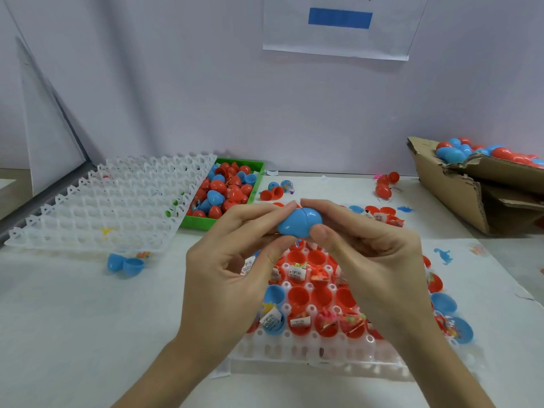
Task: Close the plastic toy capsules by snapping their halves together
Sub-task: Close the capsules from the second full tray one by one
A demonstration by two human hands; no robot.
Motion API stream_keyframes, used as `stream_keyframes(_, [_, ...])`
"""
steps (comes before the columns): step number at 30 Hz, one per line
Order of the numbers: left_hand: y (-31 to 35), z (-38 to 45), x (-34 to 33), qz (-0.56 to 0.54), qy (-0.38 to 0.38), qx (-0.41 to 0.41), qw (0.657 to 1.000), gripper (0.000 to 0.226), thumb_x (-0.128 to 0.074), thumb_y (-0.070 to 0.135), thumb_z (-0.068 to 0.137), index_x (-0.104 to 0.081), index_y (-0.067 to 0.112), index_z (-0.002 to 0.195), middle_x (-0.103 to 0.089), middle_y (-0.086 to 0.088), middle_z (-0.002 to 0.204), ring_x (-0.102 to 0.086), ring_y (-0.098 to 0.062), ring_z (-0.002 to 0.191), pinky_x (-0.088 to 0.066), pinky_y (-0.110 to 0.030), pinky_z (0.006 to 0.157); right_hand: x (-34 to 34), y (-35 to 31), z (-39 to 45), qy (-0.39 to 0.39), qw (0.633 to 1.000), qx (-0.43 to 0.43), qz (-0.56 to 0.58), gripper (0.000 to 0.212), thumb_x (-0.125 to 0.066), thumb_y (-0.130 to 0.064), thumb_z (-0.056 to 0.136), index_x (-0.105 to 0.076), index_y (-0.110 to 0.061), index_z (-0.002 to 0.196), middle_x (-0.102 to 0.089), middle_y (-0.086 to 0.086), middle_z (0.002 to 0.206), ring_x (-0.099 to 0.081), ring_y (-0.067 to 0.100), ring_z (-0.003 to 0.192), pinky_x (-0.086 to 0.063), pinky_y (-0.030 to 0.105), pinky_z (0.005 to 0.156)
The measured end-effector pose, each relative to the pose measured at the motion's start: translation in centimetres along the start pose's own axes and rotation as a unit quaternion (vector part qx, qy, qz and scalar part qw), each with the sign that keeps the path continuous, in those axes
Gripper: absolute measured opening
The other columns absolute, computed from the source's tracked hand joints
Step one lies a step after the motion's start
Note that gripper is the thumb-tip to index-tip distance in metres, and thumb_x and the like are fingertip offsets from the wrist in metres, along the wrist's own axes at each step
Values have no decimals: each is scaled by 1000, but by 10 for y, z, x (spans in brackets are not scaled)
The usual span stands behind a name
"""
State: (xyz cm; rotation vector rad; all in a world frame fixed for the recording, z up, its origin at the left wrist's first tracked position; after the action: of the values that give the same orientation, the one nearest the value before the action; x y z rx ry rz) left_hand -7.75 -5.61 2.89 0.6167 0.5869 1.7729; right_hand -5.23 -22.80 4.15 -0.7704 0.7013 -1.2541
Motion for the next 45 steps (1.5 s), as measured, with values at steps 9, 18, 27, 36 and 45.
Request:
stream_keyframes(9, [-6,1,3,21,-19,-4,1000,40,-74,13,91,-70,13,130,-69,2,114,-69,-29,111,-59,-34,95,1,2,0,-3,1000,-5,-25,32,-72,-15,84,-73,-17,116,-77,-17,109,-73,6,104,-58,16,85])
stream_keyframes(18, [-7,0,2,80,-30,-22,996,41,-74,11,91,-69,11,131,-66,0,101,-67,-19,99,-57,-28,89,3,5,-1,-11,998,-53,-21,33,-75,-13,82,-75,-14,115,-78,-10,107,-75,11,101,-60,21,84])
stream_keyframes(27, [-5,-5,-8,197,-57,-39,978,48,-77,11,91,-62,-1,135,-56,-8,123,-57,-10,121,-45,-19,106,-14,14,-11,40,987,-138,73,30,-77,-14,89,-77,-12,118,-79,4,107,-76,23,101,-61,30,85])
stream_keyframes(36, [-9,-10,-4,296,9,-94,951,37,-82,16,90,-72,-4,120,-68,-11,111,-64,-15,105,-46,-13,101,-36,11,-26,81,983,-149,74,23,-82,-14,82,-82,-17,105,-80,5,89,-78,19,84,-60,21,74])
stream_keyframes(45, [-19,-12,-5,337,-55,-137,930,32,-60,5,101,-65,-11,127,-65,-19,121,-65,-33,113,-54,-40,98,-44,7,-31,121,983,-135,37,22,-83,-7,81,-79,-16,101,-80,-4,89,-78,12,85,-59,18,77])
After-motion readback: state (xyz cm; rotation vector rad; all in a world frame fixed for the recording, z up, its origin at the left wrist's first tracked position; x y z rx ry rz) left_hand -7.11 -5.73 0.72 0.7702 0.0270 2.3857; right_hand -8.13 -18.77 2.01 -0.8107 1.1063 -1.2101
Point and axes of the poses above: each hand's wrist, its own z-axis towards the middle knuckle, its own x-axis out of the back of the hand, y = z × x, the point moved 1 cm from there along z, towards the middle knuckle
